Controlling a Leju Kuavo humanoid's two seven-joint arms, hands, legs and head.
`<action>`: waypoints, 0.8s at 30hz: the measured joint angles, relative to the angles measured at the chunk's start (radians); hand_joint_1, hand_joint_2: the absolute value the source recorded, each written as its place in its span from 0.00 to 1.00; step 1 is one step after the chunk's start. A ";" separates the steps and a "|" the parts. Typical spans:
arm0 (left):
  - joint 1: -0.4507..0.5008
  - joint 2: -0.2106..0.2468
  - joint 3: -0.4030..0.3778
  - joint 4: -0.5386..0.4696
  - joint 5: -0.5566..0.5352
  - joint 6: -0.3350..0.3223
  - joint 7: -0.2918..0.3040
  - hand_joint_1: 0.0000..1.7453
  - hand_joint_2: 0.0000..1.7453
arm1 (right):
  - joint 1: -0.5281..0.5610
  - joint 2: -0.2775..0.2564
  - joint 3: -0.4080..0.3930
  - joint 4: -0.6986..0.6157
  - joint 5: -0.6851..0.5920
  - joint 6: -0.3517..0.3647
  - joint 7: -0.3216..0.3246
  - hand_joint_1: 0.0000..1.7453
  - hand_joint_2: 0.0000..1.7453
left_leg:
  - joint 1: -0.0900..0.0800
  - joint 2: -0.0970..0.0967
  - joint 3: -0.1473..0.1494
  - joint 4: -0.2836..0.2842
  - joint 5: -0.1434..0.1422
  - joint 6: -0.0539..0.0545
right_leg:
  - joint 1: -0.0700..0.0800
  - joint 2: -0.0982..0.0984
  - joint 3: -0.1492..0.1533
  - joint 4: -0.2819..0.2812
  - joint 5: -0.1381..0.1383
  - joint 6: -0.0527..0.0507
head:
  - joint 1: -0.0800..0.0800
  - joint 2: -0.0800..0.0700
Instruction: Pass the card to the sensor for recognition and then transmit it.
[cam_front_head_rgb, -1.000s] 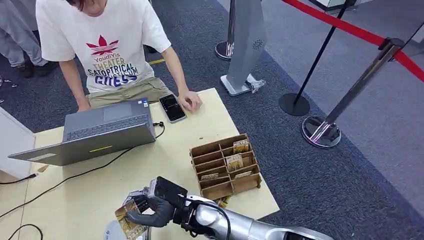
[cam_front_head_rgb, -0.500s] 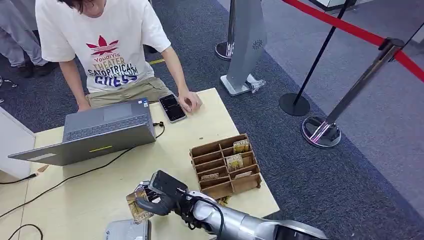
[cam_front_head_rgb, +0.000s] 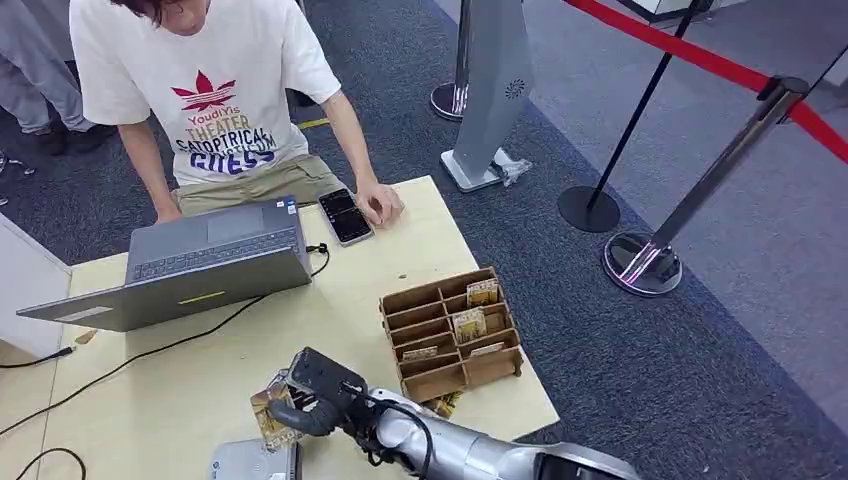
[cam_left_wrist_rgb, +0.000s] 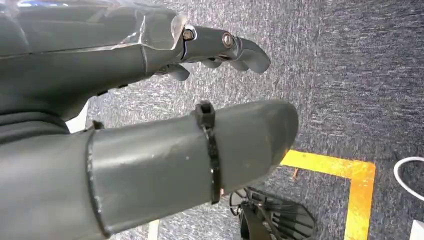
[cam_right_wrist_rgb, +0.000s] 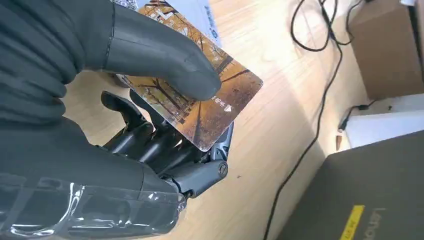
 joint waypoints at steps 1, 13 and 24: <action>0.000 0.000 0.000 0.000 -0.003 -0.001 0.000 0.00 0.00 | 0.002 0.002 0.003 0.006 0.001 -0.003 0.000 1.00 1.00 | 0.000 0.000 0.000 0.000 0.000 0.000 | 0.000 0.000 0.000 0.000 0.000 0.000 | 0.000 0.000; 0.000 0.003 -0.002 0.000 -0.016 -0.008 0.010 0.00 0.00 | 0.010 0.022 0.024 0.069 0.021 -0.013 0.005 1.00 1.00 | 0.000 0.000 0.000 0.000 0.000 0.000 | 0.000 0.000 0.000 0.000 0.000 0.000 | 0.000 0.000; -0.001 0.003 -0.002 0.000 -0.017 -0.005 0.014 0.00 0.00 | -0.033 0.067 0.027 0.150 0.029 0.000 0.024 1.00 1.00 | 0.000 0.000 0.000 0.000 0.000 0.000 | 0.000 0.000 0.000 0.000 0.000 0.000 | 0.000 0.000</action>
